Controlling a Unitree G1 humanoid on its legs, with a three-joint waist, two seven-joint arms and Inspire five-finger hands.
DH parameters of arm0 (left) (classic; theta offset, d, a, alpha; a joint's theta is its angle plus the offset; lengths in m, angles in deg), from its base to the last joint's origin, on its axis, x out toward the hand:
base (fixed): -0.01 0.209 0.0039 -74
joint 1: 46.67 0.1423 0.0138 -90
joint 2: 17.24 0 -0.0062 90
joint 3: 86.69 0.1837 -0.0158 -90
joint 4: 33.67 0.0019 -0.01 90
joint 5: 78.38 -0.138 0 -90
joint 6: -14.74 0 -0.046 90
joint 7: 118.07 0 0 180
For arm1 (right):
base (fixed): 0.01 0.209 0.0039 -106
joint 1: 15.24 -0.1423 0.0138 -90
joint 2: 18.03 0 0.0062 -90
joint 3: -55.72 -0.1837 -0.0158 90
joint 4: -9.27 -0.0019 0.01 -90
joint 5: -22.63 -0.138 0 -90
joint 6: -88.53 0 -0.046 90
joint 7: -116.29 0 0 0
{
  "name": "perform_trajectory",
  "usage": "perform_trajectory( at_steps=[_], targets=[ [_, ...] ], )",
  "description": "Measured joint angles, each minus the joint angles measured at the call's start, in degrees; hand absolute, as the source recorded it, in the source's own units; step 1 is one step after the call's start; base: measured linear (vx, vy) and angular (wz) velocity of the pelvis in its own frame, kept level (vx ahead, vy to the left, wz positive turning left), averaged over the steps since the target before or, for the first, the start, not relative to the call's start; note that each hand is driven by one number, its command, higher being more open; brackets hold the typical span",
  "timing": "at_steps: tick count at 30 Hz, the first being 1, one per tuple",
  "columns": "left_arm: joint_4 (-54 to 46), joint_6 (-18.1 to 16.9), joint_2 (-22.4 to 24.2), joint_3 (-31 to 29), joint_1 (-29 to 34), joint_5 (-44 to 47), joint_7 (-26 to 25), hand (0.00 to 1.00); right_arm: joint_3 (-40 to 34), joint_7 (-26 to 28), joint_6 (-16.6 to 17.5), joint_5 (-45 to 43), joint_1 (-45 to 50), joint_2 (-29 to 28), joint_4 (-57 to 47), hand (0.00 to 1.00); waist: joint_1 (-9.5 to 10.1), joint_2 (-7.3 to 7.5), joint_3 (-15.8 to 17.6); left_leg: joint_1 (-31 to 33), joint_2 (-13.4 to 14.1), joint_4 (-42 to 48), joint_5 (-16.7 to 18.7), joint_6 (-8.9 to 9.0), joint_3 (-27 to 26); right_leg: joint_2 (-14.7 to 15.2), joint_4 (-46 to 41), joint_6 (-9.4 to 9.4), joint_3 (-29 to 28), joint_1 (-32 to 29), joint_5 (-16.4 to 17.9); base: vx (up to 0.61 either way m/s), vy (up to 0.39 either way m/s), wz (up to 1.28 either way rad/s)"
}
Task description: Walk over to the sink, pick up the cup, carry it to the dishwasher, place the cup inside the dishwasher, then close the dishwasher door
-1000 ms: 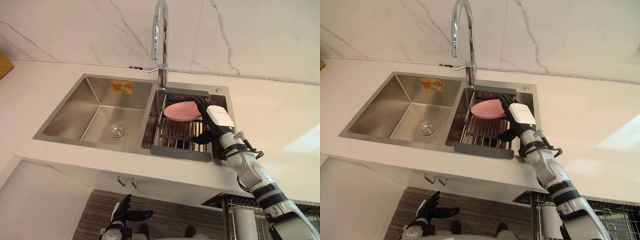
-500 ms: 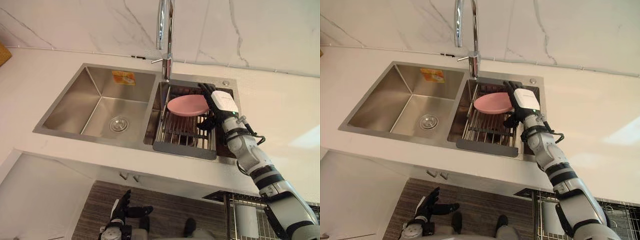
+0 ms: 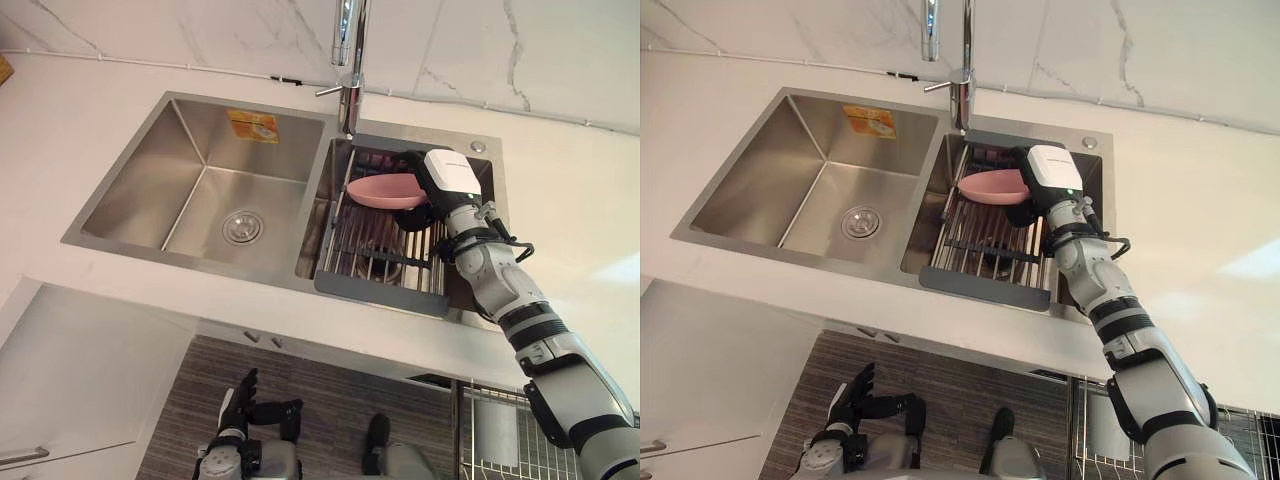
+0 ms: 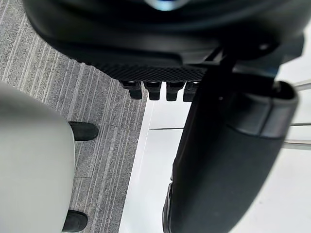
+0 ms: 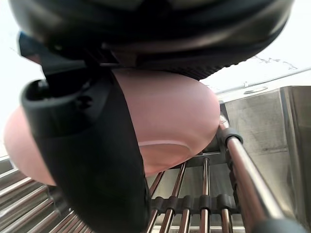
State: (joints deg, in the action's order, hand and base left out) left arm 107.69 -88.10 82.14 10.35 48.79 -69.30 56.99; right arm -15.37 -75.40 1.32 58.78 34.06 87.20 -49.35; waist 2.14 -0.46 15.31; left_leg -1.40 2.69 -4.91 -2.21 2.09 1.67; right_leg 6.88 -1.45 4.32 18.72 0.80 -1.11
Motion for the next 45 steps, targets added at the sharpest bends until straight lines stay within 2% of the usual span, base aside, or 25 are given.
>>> perform_trajectory(
  at_steps=[16,20,27,29,36,40,45],
  targets=[
    [-0.05,0.16,-0.16,-0.04,-0.37,-0.04,0.04,1.0,-0.33,-1.66,0.55,-0.41,0.59,0.52,-5.18,0.0,-0.33,0.13,0.96,-0.26,0.33,0.0,-0.44,0.11,0.14,-0.01,-0.85,-0.27,0.16,-0.02,0.4,-0.01,-0.002,0.01],
    [-0.04,0.62,0.02,-0.84,-0.37,-0.12,0.04,1.0,-0.77,-1.66,0.97,-1.14,4.57,0.07,-13.87,0.0,-0.48,0.17,0.98,-1.04,0.38,0.01,-0.42,0.16,-0.39,0.13,-1.58,-0.11,-0.39,0.2,0.59,0.01,0.004,-0.03],
    [0.14,1.44,-0.1,-1.28,-0.36,-1.43,0.31,1.0,-1.66,-1.65,3.95,-1.24,12.48,-2.15,-26.63,0.0,-1.33,0.62,0.79,-3.04,0.35,0.01,0.15,0.96,-0.95,0.23,-1.59,0.11,-1.03,2.02,0.8,0.0,0.004,-0.02],
    [0.24,1.57,-0.11,-1.99,-0.36,-2.33,0.68,1.0,-3.19,-1.64,5.14,-1.31,16.06,-2.61,-30.47,0.0,-1.46,0.79,0.68,-3.36,0.35,0.01,0.22,1.01,-1.34,0.21,-1.59,0.1,-1.49,2.14,0.82,-0.04,0.004,-0.08],
    [2.66,1.94,-0.26,-2.08,-1.16,-2.41,1.17,1.0,-8.91,-1.14,5.52,-2.96,25.5,-5.67,-39.89,0.0,-2.17,1.07,0.12,-5.39,0.65,-0.02,0.46,0.14,-3.57,-0.36,-1.57,-0.07,-4.02,2.9,0.87,-0.04,-0.004,-0.16],
    [4.63,2.4,-0.18,-2.08,-1.62,-3.52,1.17,1.0,-12.72,-1.14,6.4,-3.45,31.27,-8.22,-46.31,0.0,-3.24,1.08,-0.78,-7.04,0.74,0.0,0.52,0.02,-3.84,-0.51,-1.49,-0.09,-4.55,4.22,0.85,0.0,-0.009,-0.09],
    [5.71,2.51,-0.07,-2.01,-1.93,-4.61,1.19,1.0,-15.83,-1.22,7.61,-3.46,37.33,-10.64,-51.84,0.0,-3.56,1.14,-1.37,-8.75,0.99,-0.01,0.82,-0.06,-3.97,-0.83,-1.0,-0.12,-4.87,6.06,0.87,-0.01,-0.004,-0.02]
  ],
)
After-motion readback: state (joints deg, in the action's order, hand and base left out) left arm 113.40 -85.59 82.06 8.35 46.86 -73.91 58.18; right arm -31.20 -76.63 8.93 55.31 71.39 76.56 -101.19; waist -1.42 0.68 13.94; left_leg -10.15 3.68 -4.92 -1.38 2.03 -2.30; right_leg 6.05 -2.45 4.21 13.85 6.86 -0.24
